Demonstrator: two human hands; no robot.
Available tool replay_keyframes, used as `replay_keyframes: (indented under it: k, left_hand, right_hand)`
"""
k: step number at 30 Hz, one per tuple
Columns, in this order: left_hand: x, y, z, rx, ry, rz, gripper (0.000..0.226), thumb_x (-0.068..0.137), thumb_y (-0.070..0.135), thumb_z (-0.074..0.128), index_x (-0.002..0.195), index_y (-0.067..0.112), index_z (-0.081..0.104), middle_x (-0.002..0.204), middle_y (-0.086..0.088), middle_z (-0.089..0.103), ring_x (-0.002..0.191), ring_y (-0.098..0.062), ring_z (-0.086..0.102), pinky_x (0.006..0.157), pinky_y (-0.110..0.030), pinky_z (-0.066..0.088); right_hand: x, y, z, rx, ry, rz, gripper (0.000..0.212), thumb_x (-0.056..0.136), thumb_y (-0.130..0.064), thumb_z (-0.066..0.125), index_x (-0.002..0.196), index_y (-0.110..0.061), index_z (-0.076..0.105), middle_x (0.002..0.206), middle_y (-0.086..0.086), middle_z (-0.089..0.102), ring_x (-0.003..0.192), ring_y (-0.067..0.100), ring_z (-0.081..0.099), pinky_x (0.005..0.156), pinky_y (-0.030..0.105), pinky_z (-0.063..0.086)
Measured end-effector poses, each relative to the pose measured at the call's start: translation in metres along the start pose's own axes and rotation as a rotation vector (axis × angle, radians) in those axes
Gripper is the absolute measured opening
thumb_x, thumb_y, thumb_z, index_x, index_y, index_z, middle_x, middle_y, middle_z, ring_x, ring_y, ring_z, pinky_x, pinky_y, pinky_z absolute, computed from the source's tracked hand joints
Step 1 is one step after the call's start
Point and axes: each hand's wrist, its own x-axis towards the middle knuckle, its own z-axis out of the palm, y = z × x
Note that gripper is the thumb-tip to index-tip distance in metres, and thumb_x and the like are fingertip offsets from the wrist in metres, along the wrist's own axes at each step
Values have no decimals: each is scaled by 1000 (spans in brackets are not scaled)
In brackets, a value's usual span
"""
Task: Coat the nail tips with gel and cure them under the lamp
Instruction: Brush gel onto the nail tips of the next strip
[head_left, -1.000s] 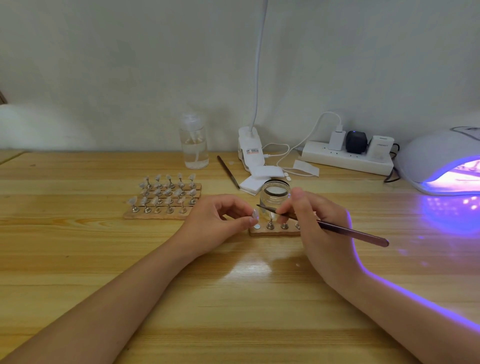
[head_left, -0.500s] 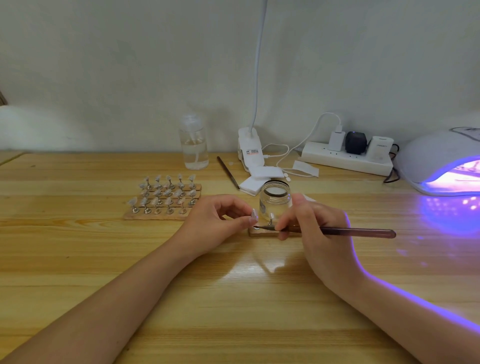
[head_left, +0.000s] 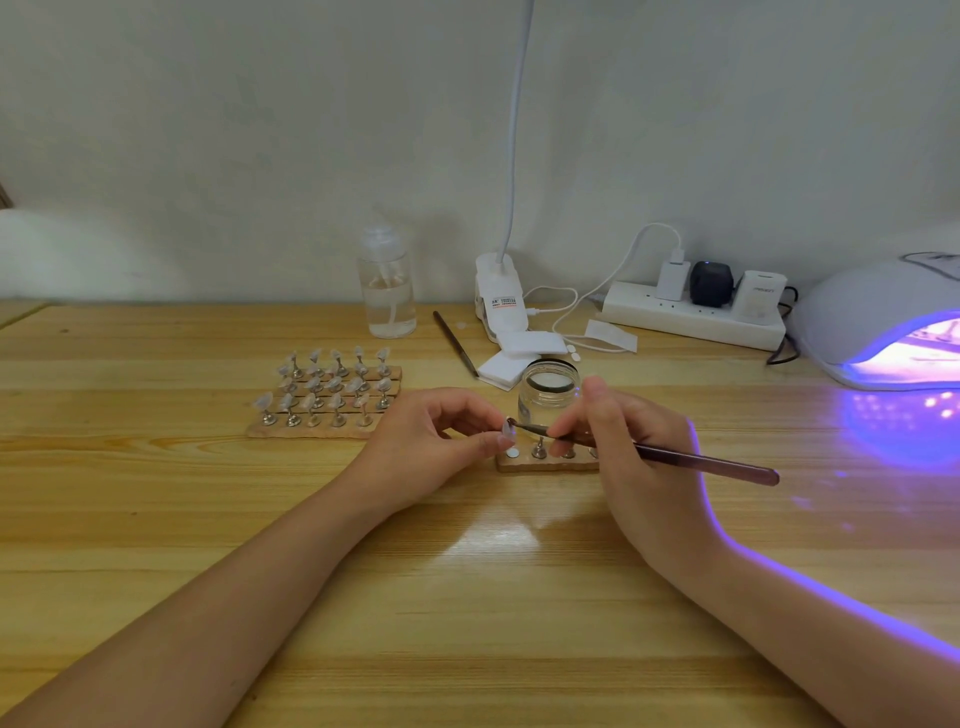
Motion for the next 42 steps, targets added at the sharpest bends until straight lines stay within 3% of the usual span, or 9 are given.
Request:
replay_keyframes:
  k: [3, 8, 13, 17, 21, 24, 30, 35, 42]
  left_hand:
    - [0, -1, 0, -11, 11, -4, 19, 71, 6, 74, 67, 24, 67, 62, 15, 67, 61, 7, 57, 55, -5, 39]
    - [0, -1, 0, -12, 3, 2, 19, 73, 4, 72, 68, 21, 67, 62, 16, 67, 62, 7, 59, 56, -4, 39]
    - [0, 0, 0, -7, 9, 7, 18, 72, 6, 73, 67, 23, 67, 62, 17, 66, 62, 8, 58, 55, -4, 38]
    - [0, 0, 0, -20, -9, 11, 18, 72, 5, 73, 67, 21, 67, 61, 15, 67, 60, 8, 57, 54, -4, 39]
    - [0, 1, 0, -10, -7, 14, 20, 72, 3, 73, 67, 21, 67, 60, 17, 66, 59, 9, 56, 54, -4, 39]
    - [-1, 1, 0, -8, -4, 8, 17, 72, 3, 73, 68, 19, 67, 60, 16, 66, 60, 8, 57, 54, -4, 39]
    - [0, 1, 0, 3, -1, 8, 22, 71, -1, 72, 68, 20, 67, 60, 18, 66, 61, 8, 57, 57, -4, 40]
    - [-1, 2, 0, 1, 17, 1, 23, 72, 4, 73, 66, 26, 68, 61, 17, 67, 62, 8, 58, 55, -4, 39]
    - [-2, 4, 1, 2, 22, -18, 20, 71, 5, 74, 67, 23, 69, 63, 15, 68, 63, 7, 59, 55, -4, 40]
  right_hand:
    - [-2, -1, -1, 24, -21, -5, 41, 90, -29, 42, 57, -18, 64, 57, 3, 64, 57, 9, 61, 64, 21, 48]
    - [-3, -1, 0, 63, -52, 7, 44, 89, -29, 43, 54, -11, 63, 53, 6, 61, 51, 9, 59, 61, 22, 48]
    - [-3, -3, -1, 101, 5, 15, 44, 83, -45, 43, 55, -18, 64, 54, 5, 63, 52, 10, 59, 60, 22, 49]
    - [0, -2, -1, 15, 28, 10, 40, 90, -34, 44, 61, -17, 65, 61, 1, 65, 61, 8, 60, 63, 19, 46]
    - [0, -1, 0, 1, 8, 19, 42, 91, -39, 44, 61, -18, 64, 63, 1, 66, 63, 12, 61, 67, 28, 49]
    - [-1, 0, -1, -2, -8, -2, 38, 89, -32, 43, 60, -20, 64, 60, 1, 65, 61, 9, 61, 65, 22, 47]
    - [-3, -1, -1, -15, -50, -86, 43, 87, -38, 38, 57, -19, 62, 56, -1, 61, 58, 7, 60, 63, 17, 45]
    - [-5, 0, -2, 20, -27, -71, 46, 85, -41, 39, 53, -17, 63, 53, 5, 61, 51, 8, 57, 62, 22, 46]
    - [0, 1, -1, -67, 11, -70, 40, 87, -43, 36, 60, -27, 61, 61, -7, 63, 65, 10, 60, 69, 25, 44]
